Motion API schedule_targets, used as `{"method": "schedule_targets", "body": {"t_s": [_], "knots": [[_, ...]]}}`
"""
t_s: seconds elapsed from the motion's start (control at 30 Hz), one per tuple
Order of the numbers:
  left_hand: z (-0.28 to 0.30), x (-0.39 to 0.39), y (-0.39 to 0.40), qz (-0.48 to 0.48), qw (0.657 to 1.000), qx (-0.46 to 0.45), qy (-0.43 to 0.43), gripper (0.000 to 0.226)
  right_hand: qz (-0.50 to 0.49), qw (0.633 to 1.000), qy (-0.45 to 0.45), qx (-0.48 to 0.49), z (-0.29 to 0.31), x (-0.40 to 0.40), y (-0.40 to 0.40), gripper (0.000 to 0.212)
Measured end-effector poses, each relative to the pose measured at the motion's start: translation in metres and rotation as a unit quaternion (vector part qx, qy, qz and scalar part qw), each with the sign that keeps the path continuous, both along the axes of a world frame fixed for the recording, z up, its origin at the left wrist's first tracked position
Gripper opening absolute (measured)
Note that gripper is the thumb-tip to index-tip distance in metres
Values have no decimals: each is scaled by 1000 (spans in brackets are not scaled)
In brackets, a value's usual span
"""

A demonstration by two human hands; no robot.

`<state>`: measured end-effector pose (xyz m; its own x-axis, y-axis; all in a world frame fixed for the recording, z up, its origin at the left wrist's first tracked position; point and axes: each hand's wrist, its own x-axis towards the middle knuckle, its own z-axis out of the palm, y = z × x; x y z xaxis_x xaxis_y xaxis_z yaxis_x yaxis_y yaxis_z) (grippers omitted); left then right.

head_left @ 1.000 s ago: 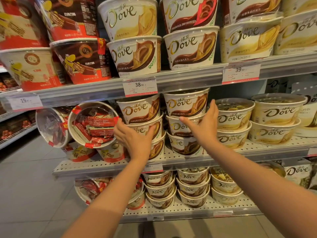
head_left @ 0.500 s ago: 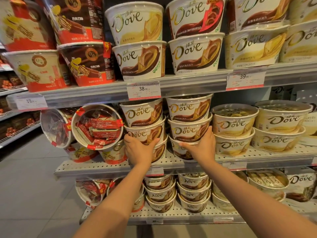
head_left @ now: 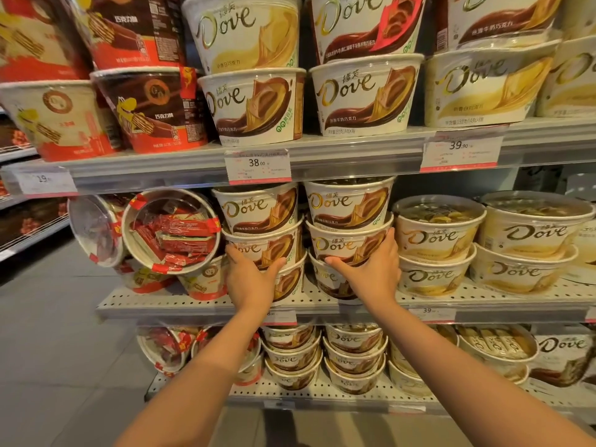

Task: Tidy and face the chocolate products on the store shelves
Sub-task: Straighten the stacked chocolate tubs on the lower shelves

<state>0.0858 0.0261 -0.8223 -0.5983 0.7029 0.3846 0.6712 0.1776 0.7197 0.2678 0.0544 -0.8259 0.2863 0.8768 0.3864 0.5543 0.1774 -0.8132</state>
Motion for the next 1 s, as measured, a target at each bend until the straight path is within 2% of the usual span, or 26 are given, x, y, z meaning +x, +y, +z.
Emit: {"method": "schedule_targets", "body": {"t_s": [0.17,0.33,0.73,0.9,1.0], "knots": [[0,-1,1,-13,999,-32,10,115,5,999,27,36,-9,-3,2,126],[0,-3,-1,-18,1000,-12,16,122,8,998,42,55,-13,-4,1,121],[-8,-8,2,-16,999,29,10,112,13,998,19,57,-24,-6,2,118],[-4,-6,0,-17,999,33,-4,111,-11,996,37,80,-29,-15,-1,112],[-5,-13,-7,-55,996,51,-39,107,-60,991,49,113,-28,-24,-10,98]]}}
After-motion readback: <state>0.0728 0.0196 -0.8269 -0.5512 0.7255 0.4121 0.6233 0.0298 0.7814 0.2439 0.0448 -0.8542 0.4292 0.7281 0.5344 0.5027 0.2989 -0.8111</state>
